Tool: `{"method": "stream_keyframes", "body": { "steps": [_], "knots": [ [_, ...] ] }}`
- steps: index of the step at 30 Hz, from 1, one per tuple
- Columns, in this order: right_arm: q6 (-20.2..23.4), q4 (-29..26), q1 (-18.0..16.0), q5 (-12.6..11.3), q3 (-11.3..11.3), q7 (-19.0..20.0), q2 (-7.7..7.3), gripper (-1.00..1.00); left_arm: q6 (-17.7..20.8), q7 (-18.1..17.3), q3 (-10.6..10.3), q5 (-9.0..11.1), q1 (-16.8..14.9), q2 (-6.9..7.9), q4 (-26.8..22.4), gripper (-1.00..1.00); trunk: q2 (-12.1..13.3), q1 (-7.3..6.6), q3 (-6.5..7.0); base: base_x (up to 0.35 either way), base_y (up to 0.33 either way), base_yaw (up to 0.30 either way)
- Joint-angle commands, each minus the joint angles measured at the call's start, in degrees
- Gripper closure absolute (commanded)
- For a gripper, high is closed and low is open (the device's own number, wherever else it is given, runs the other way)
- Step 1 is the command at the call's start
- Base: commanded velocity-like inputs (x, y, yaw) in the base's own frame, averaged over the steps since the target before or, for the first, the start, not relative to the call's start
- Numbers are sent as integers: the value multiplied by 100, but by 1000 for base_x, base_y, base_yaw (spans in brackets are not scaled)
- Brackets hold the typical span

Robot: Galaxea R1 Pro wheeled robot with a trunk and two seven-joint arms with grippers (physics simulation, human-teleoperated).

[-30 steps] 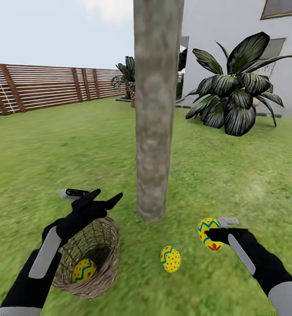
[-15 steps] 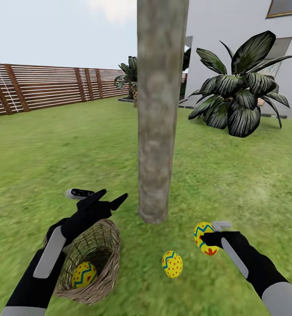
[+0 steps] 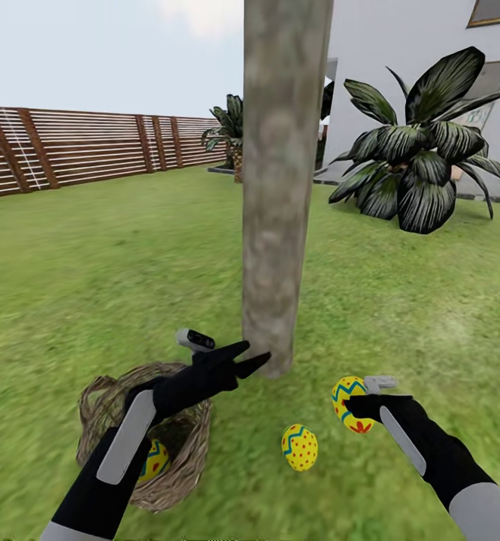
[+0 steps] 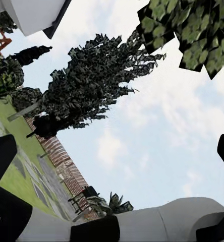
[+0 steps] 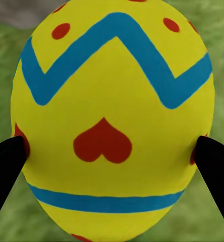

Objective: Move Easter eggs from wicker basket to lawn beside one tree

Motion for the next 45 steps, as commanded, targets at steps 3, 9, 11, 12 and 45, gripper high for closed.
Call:
{"method": "stream_keyframes", "body": {
  "steps": [3,9,11,12,45],
  "knots": [
    [13,-2,-4,-55,38,-57,-8,100,25,24,-21,8,-2,-4,6,-100,-124,65,-76,0,0,185],
    [13,1,-4,-55,44,-57,-7,100,21,-29,13,41,-2,28,19,-100,-204,109,-144,0,0,174],
    [13,-2,-4,-57,33,-57,-8,100,18,-25,24,56,2,24,38,-100,-204,109,-145,25,-22,31],
    [11,-2,-5,-58,31,-57,-8,100,20,-36,22,59,3,15,20,-100,-204,109,-146,157,-171,9],
    [-74,36,-5,-89,3,-57,-8,100,12,8,-246,29,4,-89,-22,-100,-806,439,-386,58,-73,60]
  ]
}}
